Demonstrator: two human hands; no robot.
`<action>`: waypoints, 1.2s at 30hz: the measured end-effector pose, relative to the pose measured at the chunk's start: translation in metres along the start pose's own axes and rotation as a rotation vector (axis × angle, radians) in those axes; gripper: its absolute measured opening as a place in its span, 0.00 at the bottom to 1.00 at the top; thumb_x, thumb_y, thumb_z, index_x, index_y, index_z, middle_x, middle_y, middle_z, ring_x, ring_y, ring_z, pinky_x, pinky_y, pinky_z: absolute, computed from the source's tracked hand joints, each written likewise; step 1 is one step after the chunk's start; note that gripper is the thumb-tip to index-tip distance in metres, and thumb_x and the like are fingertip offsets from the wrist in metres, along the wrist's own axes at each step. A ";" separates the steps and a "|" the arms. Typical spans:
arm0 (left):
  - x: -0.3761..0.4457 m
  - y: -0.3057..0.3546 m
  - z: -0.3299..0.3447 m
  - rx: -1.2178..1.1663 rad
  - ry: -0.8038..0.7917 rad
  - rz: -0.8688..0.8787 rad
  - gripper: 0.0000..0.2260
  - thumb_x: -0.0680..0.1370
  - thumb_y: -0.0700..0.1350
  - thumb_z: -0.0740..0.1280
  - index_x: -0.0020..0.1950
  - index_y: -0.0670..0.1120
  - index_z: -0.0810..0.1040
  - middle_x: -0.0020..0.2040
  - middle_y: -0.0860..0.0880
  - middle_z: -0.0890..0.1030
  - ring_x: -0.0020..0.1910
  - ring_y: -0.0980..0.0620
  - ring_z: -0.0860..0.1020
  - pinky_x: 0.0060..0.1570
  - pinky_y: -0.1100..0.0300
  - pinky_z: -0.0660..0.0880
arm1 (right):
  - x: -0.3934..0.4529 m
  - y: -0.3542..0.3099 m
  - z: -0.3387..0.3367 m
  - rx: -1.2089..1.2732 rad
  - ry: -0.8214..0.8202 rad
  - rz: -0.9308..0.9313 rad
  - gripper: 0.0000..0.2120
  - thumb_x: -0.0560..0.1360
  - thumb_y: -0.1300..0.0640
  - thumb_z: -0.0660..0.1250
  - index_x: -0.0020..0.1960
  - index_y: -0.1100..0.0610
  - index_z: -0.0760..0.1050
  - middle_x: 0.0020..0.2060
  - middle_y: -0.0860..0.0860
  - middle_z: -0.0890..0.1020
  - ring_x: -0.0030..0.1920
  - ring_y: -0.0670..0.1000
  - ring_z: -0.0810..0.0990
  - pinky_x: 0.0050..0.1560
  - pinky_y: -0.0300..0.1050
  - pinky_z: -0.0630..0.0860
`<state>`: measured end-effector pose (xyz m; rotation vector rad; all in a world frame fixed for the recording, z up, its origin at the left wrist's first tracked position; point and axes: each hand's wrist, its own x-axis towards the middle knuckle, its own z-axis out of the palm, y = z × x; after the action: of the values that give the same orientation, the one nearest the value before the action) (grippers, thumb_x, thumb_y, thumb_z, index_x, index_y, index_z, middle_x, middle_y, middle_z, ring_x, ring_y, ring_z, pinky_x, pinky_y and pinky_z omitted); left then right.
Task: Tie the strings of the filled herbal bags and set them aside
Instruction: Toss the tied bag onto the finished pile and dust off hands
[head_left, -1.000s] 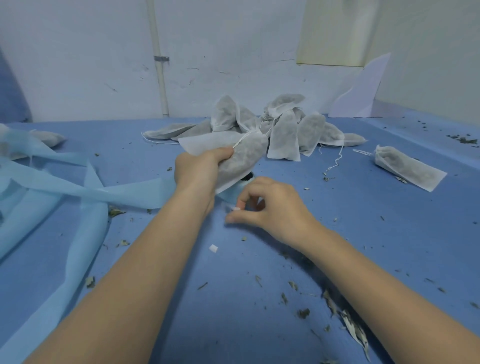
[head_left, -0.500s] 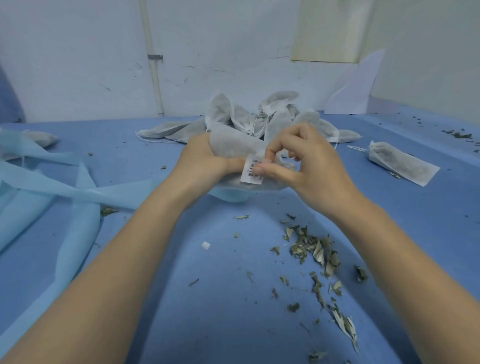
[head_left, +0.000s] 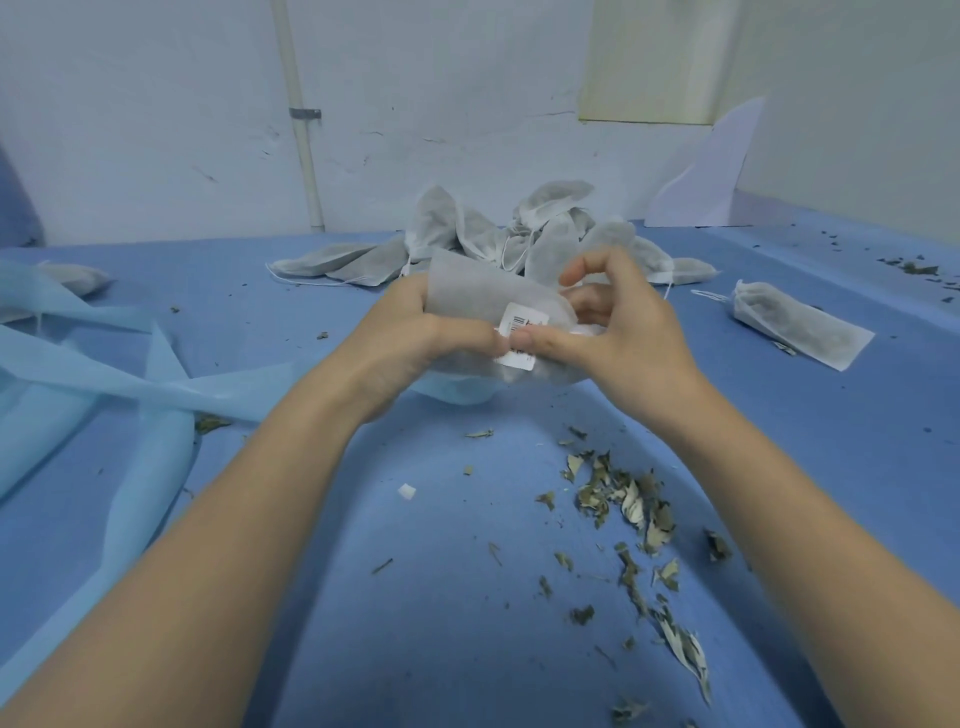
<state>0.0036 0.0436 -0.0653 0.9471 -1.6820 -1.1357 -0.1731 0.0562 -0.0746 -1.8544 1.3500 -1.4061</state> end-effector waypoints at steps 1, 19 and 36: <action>-0.001 0.000 0.001 0.003 -0.019 0.006 0.19 0.63 0.37 0.73 0.53 0.41 0.81 0.50 0.43 0.84 0.52 0.47 0.82 0.53 0.54 0.78 | 0.000 0.001 0.001 0.028 0.000 0.016 0.20 0.65 0.52 0.79 0.46 0.44 0.69 0.40 0.44 0.81 0.41 0.42 0.80 0.37 0.33 0.76; -0.010 -0.006 0.028 -0.259 0.370 -0.096 0.07 0.70 0.41 0.74 0.47 0.42 0.83 0.43 0.45 0.85 0.44 0.48 0.83 0.48 0.54 0.79 | -0.011 0.006 0.008 0.291 0.002 0.121 0.26 0.68 0.51 0.77 0.61 0.43 0.69 0.53 0.44 0.76 0.47 0.42 0.79 0.39 0.31 0.74; -0.046 0.000 -0.002 -0.379 0.644 -0.331 0.15 0.77 0.58 0.62 0.46 0.45 0.73 0.44 0.45 0.79 0.43 0.46 0.79 0.44 0.52 0.78 | 0.025 -0.082 0.111 0.834 0.208 0.226 0.14 0.74 0.51 0.71 0.55 0.51 0.70 0.55 0.52 0.75 0.45 0.47 0.80 0.44 0.38 0.80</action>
<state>0.0203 0.0850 -0.0759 1.2026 -0.7826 -1.1420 -0.0377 0.0464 -0.0394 -1.0054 0.8101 -1.7089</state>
